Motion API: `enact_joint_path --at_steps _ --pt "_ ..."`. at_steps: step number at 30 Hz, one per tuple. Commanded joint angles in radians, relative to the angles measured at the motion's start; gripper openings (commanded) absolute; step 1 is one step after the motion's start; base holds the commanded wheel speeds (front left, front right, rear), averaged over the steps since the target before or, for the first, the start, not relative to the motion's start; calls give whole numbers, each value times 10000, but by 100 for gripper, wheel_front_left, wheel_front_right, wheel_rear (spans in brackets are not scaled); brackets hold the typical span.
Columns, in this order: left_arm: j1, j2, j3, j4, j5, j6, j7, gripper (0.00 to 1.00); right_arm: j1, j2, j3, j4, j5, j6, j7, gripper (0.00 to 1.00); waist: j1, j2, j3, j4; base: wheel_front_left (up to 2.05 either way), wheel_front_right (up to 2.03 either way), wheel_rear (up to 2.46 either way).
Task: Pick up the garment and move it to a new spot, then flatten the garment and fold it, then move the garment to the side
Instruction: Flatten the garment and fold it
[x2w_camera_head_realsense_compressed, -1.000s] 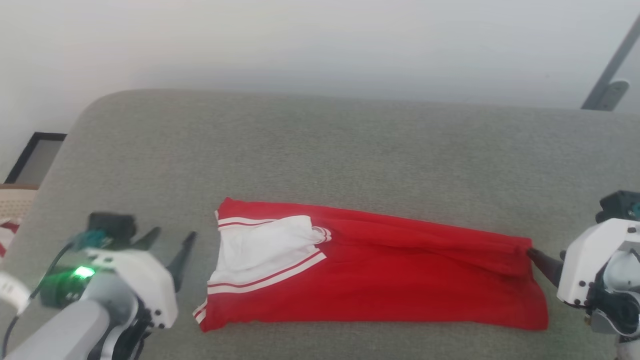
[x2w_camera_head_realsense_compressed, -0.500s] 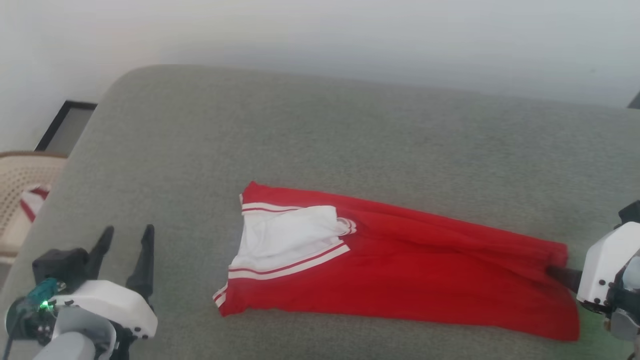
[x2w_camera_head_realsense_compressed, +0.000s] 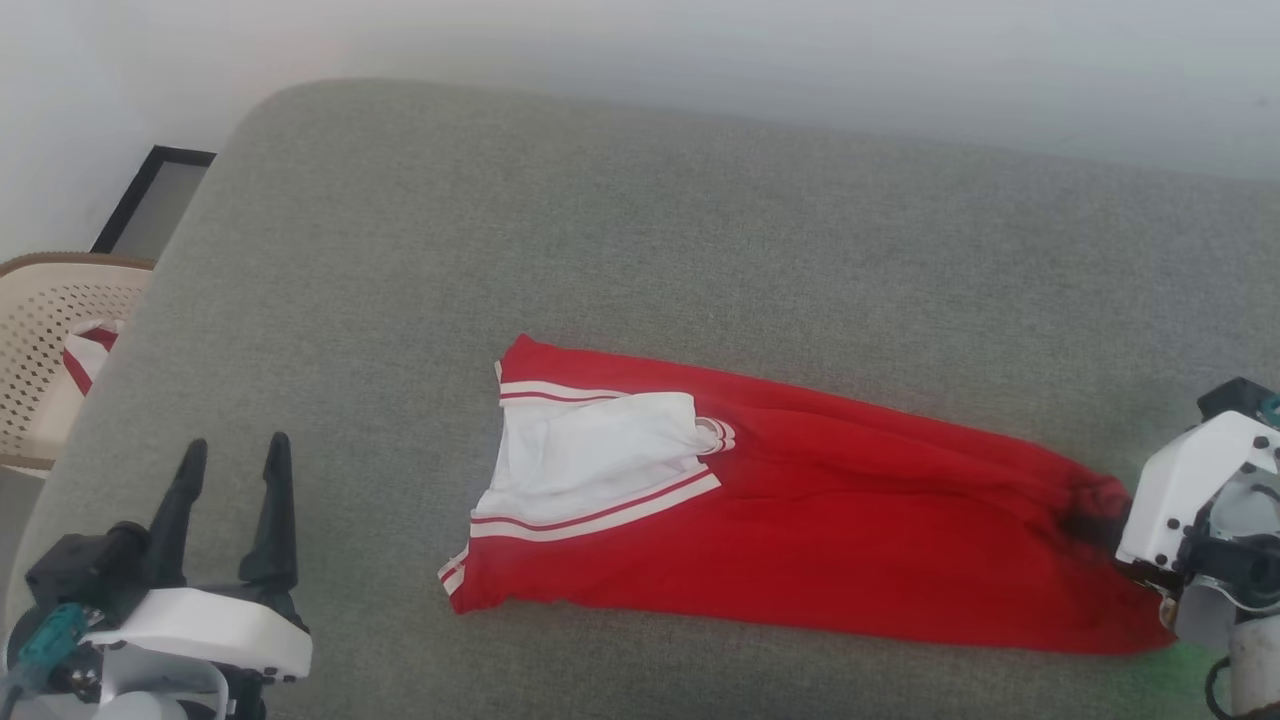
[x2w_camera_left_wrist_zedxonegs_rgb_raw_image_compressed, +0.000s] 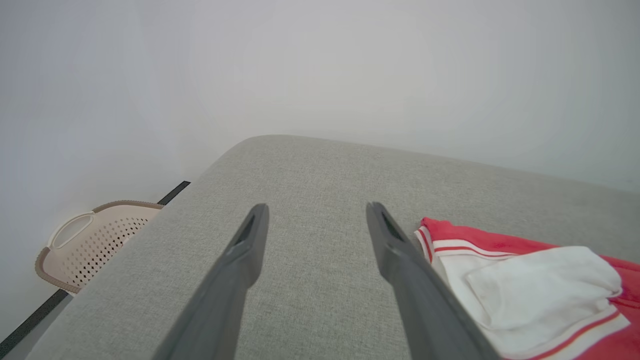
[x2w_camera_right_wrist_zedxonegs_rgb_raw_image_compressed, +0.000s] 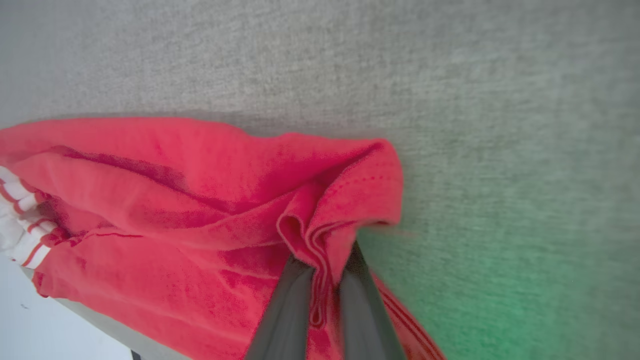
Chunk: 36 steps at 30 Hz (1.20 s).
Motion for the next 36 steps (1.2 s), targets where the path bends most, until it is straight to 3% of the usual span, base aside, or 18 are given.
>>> enact_joint_path --at_steps 1,13,29,36 --pt "79 -140 260 43 272 -187 -39 100 131 429 102 304 162 40 153 0 0 -1 39 -17 0 0 0" --pt "-137 -1271 1591 248 1590 -1497 -40 100 -207 -326 -183 -99 128 14 -286 0 0 -1 128 -304 0 0 0" --pt "-285 -1887 2216 804 2253 -2174 -41 100 -1041 -1726 -1552 700 -1588 18 -1225 0 0 -1 -57 -1219 0 0 0" --pt "-96 -1951 2417 934 2417 -2285 -41 100 -1146 -1385 -937 314 -865 20 -947 0 0 -1 -328 -1596 0 0 0"
